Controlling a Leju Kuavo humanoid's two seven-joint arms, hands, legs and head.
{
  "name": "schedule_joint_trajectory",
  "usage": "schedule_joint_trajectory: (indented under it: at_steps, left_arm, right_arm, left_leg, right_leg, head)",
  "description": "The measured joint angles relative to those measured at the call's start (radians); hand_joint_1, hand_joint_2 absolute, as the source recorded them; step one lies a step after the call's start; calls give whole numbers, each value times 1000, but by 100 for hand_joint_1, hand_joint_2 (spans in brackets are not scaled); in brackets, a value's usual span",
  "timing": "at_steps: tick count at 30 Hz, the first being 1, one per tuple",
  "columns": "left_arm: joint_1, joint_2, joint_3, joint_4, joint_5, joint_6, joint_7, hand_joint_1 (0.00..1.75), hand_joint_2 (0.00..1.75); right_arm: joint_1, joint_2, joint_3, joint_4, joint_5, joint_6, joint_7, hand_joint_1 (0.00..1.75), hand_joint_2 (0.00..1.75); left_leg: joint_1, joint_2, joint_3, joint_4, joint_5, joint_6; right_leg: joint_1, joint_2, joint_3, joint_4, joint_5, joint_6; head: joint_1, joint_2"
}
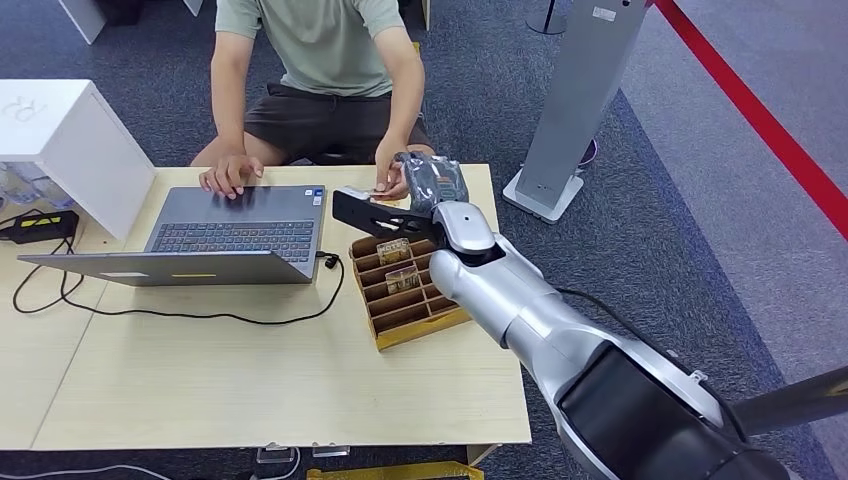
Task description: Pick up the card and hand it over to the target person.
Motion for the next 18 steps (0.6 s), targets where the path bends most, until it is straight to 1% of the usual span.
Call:
schedule_joint_trajectory:
  at_steps: [3,5,8,10,12,14,16,18]
  left_arm:
    - [8,2,2,0,4,0,-4,0,0]
    - [18,3,6,0,9,0,-11,0,0]
    - [27,4,18,-2,25,6,-17,0,0]
    - [28,4,29,-4,40,13,-14,0,0]
    - [29,4,46,-6,59,22,-13,0,0]
    - [31,3,58,-8,70,29,-13,0,0]
    - [31,3,61,-8,71,32,-10,0,0]
    - [31,3,59,-8,67,33,-10,0,0]
  right_arm:
    - [-6,-16,-11,-44,-5,-22,-6,0,175]
    - [-4,-41,-25,-113,-15,-34,-12,0,175]
    - [44,-124,-59,-339,-40,-30,-2,0,175]
    - [105,-192,-87,-527,-69,-10,8,0,175]
    - [196,-266,-122,-735,-112,6,4,0,175]
    - [307,-341,-162,-932,-157,18,1,0,175]
    - [431,-408,-205,-1092,-199,11,-13,0,175]
    - [581,-471,-256,-1236,-264,-8,-53,0,175]
  left_leg:
    - [0,0,0,0,0,0]
    - [0,0,-1,1,0,0]
    - [0,0,-1,1,0,0]
    - [0,-1,-2,1,0,0]
    - [1,-3,-1,1,0,0]
    - [2,-5,0,0,0,0]
    - [2,-8,2,-1,1,1]
    - [2,-11,3,-2,1,1]
  right_leg:
    - [0,0,0,0,0,0]
    - [0,0,-1,1,0,0]
    - [0,0,-1,1,0,0]
    - [0,-1,-1,0,0,0]
    - [1,-3,0,-1,0,0]
    - [2,-6,3,-3,0,1]
    - [2,-9,5,-5,-1,1]
    - [2,-12,7,-7,-1,1]
  head:
    - [0,0]
    - [0,0]
    - [0,0]
    - [0,0]
    - [0,0]
    - [0,0]
    - [0,0]
    - [0,0]
